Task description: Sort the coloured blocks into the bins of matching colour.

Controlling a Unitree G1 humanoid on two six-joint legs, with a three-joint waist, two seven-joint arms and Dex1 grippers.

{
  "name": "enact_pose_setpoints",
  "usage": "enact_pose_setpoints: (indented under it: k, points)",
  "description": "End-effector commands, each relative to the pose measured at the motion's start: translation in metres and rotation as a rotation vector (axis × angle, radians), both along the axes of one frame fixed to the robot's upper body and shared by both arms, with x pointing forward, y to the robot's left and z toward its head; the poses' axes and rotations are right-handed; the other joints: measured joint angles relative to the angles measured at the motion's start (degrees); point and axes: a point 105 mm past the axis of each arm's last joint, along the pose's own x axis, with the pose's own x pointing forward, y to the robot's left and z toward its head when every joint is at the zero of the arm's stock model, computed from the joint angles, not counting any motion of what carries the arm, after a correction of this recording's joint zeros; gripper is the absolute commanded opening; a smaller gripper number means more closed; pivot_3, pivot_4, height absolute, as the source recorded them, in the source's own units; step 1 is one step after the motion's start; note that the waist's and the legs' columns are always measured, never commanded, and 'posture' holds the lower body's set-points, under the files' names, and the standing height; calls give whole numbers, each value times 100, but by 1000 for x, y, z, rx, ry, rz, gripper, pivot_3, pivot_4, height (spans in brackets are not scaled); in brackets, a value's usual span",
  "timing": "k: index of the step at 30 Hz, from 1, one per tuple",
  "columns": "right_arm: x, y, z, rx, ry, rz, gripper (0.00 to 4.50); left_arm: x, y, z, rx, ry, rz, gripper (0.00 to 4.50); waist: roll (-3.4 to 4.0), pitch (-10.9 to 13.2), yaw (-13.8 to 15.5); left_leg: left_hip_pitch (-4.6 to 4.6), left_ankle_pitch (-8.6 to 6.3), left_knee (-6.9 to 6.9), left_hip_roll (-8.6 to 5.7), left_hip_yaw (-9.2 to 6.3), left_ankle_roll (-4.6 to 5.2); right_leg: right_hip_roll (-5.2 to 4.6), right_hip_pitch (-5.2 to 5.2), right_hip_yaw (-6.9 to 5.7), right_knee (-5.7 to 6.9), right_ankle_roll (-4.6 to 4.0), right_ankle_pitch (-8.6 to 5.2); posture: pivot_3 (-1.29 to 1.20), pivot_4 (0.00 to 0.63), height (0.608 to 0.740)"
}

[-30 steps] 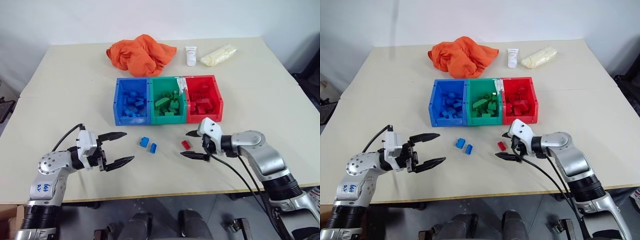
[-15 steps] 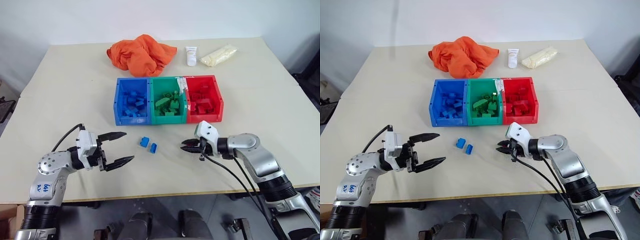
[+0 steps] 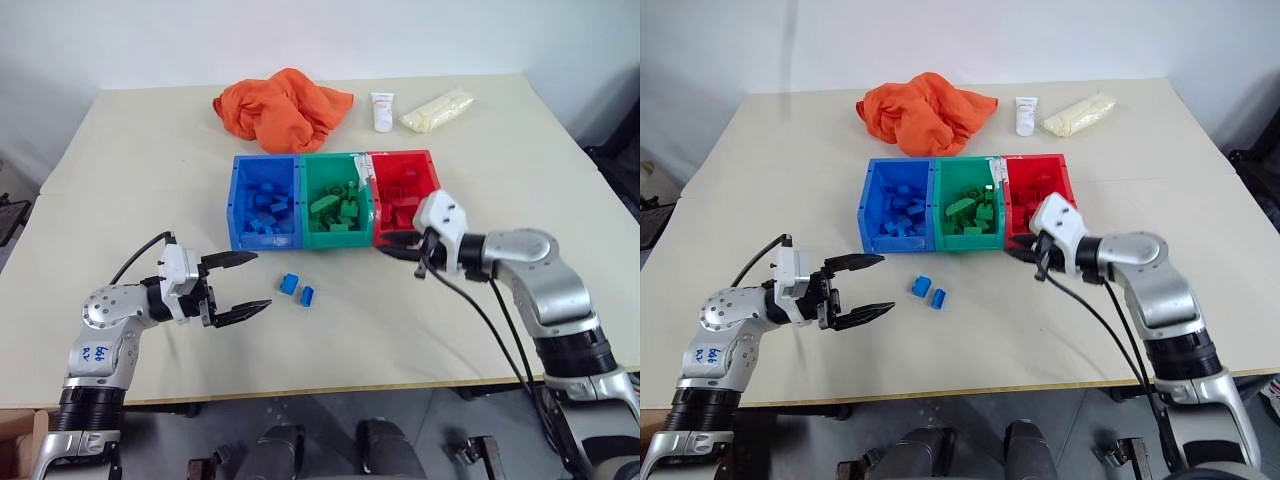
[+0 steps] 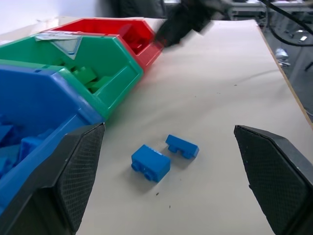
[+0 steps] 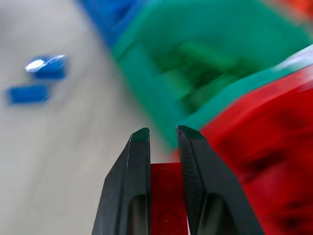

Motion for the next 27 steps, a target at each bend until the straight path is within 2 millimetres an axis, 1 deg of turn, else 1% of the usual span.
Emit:
enact_pose_setpoints:
  k: [1, 4, 5, 7, 8, 11, 12, 13, 16, 17, 20, 22, 25, 27]
  points:
    - [25, -15, 23, 8, -114, -86, 449, 0, -1, 6, 2, -35, -16, 4500, 0, 0, -1, 2, 0, 1, 1, 0, 0, 2, -1, 1, 4, 0, 0, 0, 150, 740]
    - [48, -18, 31, 26, -144, -141, 449, 1, -3, 7, 3, -40, -21, 4500, 0, 0, -27, 1, 0, -2, 2, -2, -1, 1, -2, 2, 2, 0, 0, 0, 150, 740]
    - [55, -19, 32, 30, -144, -166, 799, 1, -3, 7, 3, -42, -22, 4500, 0, 0, -55, 1, 0, -1, 1, -1, 0, 0, -2, 2, 2, 0, 0, 0, 150, 740]
    - [61, -16, 32, 21, -154, -158, 1432, 1, -3, 7, 3, -44, -23, 4500, 0, 0, -115, 0, 0, -3, 0, 2, 0, -1, -3, 0, 3, 0, 0, 0, 150, 740]
    - [62, -14, 32, 18, -159, -146, 1698, 1, -3, 7, 3, -45, -23, 4500, 0, 0, -125, 1, 0, -4, 1, 0, 0, -1, -3, 0, 4, 0, 0, 0, 150, 740]
    - [65, -10, 39, 32, -188, -136, 2766, -1, -2, 7, 4, -49, -22, 4500, 0, 0, -140, 0, 0, -7, 1, 0, 0, -1, -6, -3, 6, 0, 0, 0, 150, 740]
    - [65, -9, 41, 34, -196, -133, 3060, -1, -2, 7, 4, -50, -21, 4500, 1, 0, -148, 0, 0, -7, 1, 0, 0, -1, -6, -4, 7, 1, 0, 0, 150, 740]
    - [65, -8, 43, 36, -205, -127, 3468, -1, -2, 7, 3, -52, -19, 4500, 1, 0, -159, 0, 0, -6, 1, 0, 0, 0, -6, -4, 7, 1, 0, 0, 150, 740]
    - [62, -7, 48, 40, -230, -105, 4400, -3, -2, 6, 4, -53, -19, 4500, 1, 0, -171, 0, 0, -5, 2, 0, 0, 0, -8, -5, 8, 0, 0, 0, 150, 740]
    - [62, -6, 50, 42, -237, -101, 4456, -2, -3, 6, 3, -52, -20, 4500, 1, 0, -171, 0, 0, -5, 2, 0, 0, 0, -9, -4, 9, 1, 0, 0, 150, 740]
    - [64, -9, 62, 108, -252, -127, 4456, -1, -6, 6, -3, -54, -27, 4500, 1, 0, -167, 0, 0, -3, 2, 0, 0, 0, -8, -4, 9, 0, 0, 0, 150, 740]
    - [63, -9, 65, 101, -260, -124, 4456, 0, -8, 6, -4, -56, -30, 4500, 1, 0, -169, 0, 0, -2, 1, 0, 0, 0, -8, -4, 10, 0, 0, 0, 150, 740]
    - [57, -6, 63, 88, -254, -79, 4456, 3, -8, 7, -7, -59, -30, 4500, 2, 0, -164, 0, 0, -2, 2, 0, 0, 0, -8, -4, 11, 1, 0, 0, 150, 740]
    - [46, -5, 57, 60, -248, -24, 4456, 3, -8, 7, -8, -58, -30, 4500, 1, 0, -158, 0, 0, -1, 2, 0, 0, 0, -8, -3, 11, 0, 0, 0, 150, 740]
